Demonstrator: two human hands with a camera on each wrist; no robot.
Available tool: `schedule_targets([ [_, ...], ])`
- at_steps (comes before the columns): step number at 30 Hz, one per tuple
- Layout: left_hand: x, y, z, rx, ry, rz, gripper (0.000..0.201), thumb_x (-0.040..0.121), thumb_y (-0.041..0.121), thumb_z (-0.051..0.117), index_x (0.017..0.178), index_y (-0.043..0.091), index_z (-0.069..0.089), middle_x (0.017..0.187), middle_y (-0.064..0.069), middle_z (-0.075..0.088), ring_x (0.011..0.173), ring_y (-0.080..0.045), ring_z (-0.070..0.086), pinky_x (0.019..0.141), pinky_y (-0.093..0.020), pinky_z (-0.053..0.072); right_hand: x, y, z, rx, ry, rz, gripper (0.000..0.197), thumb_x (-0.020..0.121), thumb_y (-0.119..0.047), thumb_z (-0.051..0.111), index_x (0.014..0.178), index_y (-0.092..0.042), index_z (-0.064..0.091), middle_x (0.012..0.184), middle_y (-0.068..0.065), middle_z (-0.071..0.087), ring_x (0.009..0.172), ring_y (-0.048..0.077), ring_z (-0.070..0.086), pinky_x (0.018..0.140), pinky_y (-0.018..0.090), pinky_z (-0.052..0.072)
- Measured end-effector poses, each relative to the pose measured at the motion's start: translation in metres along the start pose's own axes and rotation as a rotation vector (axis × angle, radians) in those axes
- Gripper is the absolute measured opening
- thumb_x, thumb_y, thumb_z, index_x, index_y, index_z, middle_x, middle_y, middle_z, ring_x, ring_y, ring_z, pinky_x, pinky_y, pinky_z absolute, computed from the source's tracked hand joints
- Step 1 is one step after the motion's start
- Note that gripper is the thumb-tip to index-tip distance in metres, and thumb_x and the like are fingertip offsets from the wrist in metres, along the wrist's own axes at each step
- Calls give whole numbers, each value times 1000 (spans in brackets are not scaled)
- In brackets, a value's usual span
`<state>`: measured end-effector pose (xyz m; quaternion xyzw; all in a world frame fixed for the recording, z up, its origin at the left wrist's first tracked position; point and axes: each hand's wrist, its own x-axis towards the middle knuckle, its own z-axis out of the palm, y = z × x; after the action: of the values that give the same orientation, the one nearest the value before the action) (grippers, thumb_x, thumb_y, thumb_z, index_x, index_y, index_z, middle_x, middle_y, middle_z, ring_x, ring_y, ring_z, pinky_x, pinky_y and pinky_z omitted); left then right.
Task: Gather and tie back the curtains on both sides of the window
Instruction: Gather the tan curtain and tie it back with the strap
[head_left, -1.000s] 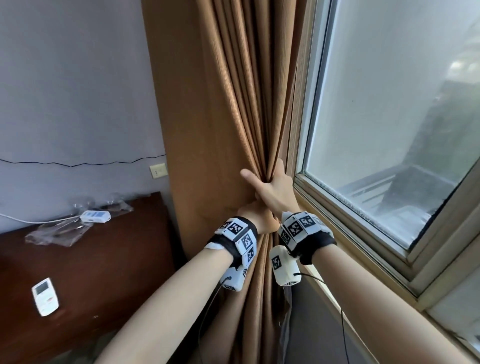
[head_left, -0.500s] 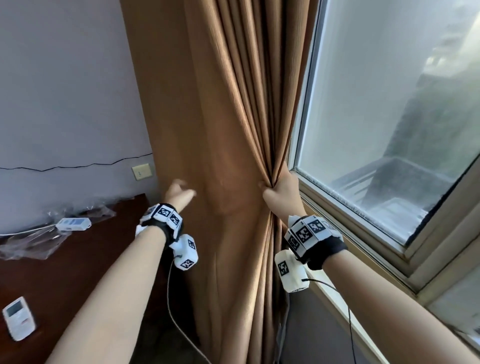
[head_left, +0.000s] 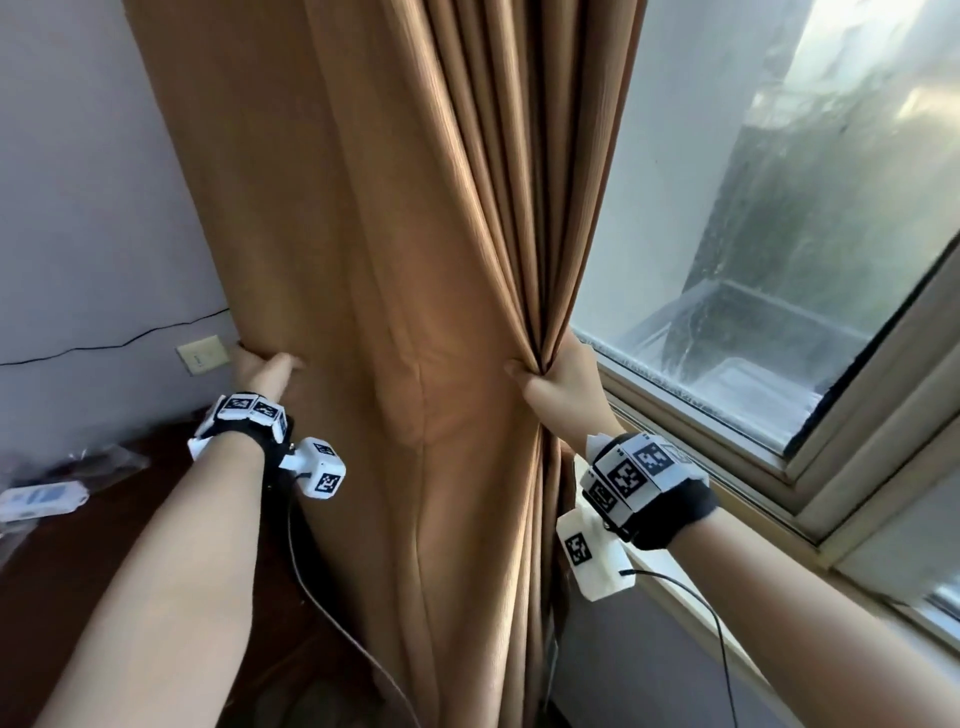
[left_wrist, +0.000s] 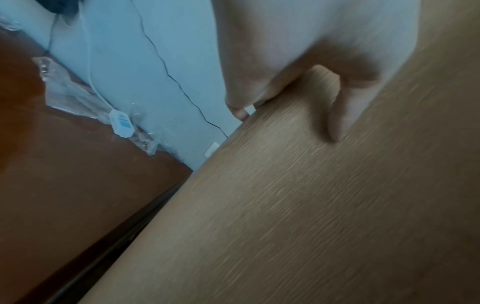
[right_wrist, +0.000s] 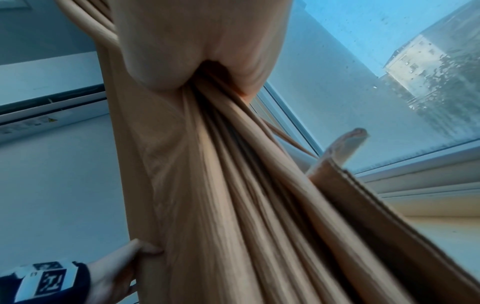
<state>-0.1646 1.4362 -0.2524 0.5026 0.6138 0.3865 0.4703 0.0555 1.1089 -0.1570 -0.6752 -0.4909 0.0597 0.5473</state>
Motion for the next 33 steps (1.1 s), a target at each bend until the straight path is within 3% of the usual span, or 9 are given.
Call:
schedule_targets([
  [4,-46,17,4,163,71,152,52,64,27,73,111,10,60,106,-13,69,95,-33,66,89,-44,53,2,-2,5,-11,27,-8,43,81,0,63,122,-10,54,95,-9,58,85,-11,45,69,-7,34],
  [10,-132,38,15,578,100,375,44,84,39,64,95,-4,63,102,-27,65,97,-43,63,83,-44,53,3,-9,11,-47,32,5,46,79,7,60,123,-4,51,95,-2,59,83,-9,45,67,-5,35],
  [14,-199,38,28,606,33,529,42,85,38,59,83,-4,65,90,-27,66,88,-44,64,76,-41,53,2,-16,16,-27,24,30,44,77,7,57,119,-1,49,103,19,65,93,26,57,77,27,44],
  [18,-256,39,37,641,-22,647,42,86,35,60,84,-7,66,88,-28,66,87,-44,64,74,-41,51,-1,-17,20,-37,44,6,47,70,7,54,116,-1,49,93,21,66,86,35,60,75,40,49],
  [22,-292,46,45,720,-127,757,31,87,27,58,85,-3,63,91,-25,66,90,-43,62,75,-41,48,-5,-18,19,-23,46,-24,45,69,7,53,112,-1,49,87,16,65,83,33,61,73,34,48],
  [25,-302,50,61,772,-251,737,19,85,19,56,92,2,59,101,-22,65,98,-42,60,80,-41,48,-10,-22,18,-3,27,-23,41,69,8,50,109,0,46,83,18,64,79,35,60,70,39,49],
  [28,-311,53,77,785,-308,708,24,85,24,55,101,7,61,104,-19,66,100,-40,62,82,-39,50,-13,-22,16,5,11,-3,38,68,10,46,105,0,43,78,20,62,75,38,59,67,41,49],
  [31,-314,48,89,848,-372,672,30,83,23,53,110,11,61,108,-16,67,103,-36,62,85,-36,52,-11,-20,7,61,-29,49,42,74,6,49,115,-2,44,90,17,64,86,35,59,74,35,48],
  [33,-312,39,96,920,-411,686,34,82,21,51,113,10,59,109,-15,66,103,-34,62,88,-35,51,-11,-23,3,100,-65,67,37,83,-8,56,118,-6,45,98,11,63,95,32,59,77,30,45],
])
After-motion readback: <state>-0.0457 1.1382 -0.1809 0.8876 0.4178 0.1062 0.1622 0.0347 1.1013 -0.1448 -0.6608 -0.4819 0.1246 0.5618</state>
